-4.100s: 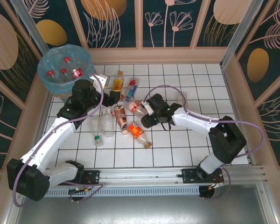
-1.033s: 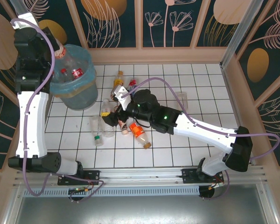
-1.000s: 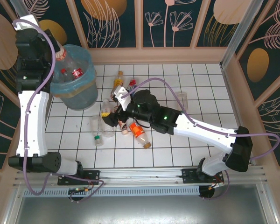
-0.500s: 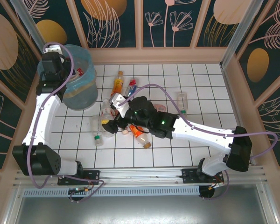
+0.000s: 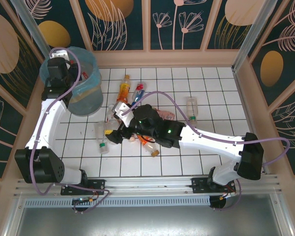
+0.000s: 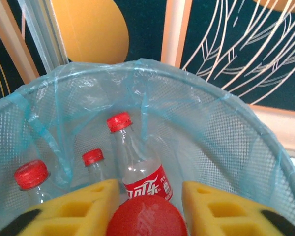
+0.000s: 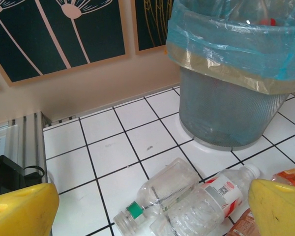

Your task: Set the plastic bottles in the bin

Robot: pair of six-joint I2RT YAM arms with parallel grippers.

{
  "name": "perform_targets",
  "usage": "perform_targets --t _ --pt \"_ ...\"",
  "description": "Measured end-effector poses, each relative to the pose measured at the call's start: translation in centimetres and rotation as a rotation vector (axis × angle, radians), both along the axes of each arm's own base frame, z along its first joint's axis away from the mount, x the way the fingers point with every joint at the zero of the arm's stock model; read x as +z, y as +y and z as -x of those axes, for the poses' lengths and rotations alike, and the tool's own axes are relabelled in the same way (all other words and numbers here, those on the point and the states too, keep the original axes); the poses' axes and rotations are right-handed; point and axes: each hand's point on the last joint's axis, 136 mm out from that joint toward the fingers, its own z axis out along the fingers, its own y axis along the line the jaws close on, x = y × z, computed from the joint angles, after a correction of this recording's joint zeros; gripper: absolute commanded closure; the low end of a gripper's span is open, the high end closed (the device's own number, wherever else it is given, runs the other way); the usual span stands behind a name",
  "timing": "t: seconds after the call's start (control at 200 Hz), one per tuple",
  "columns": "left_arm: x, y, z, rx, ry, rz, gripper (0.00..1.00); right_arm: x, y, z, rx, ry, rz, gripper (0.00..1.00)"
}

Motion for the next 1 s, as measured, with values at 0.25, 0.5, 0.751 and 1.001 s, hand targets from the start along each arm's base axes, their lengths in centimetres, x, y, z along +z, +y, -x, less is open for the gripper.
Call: perform_targets --t 0.25,0.5,0.751,1.001 --pt "-0.4 0.0 0.0 0.003 0.007 0.009 0.51 -1.1 0.4 -0.1 -0.005 -0.006 0.028 0.01" --pt "-1.4 0.0 -1.0 0.01 0.017 0.029 0.86 -1.2 0.5 0.0 -0.013 -0.014 0.033 0.01" --pt "-1.8 -0.1 -1.7 0.001 0.028 0.026 0.9 -2.0 0.3 -0.1 -0.026 -0.014 0.049 0.01" --pt "-1.6 -0.3 -2.1 -0.023 0.052 0.001 1.0 -2.0 0.2 -0.3 -0.04 -0.023 0.052 0.01"
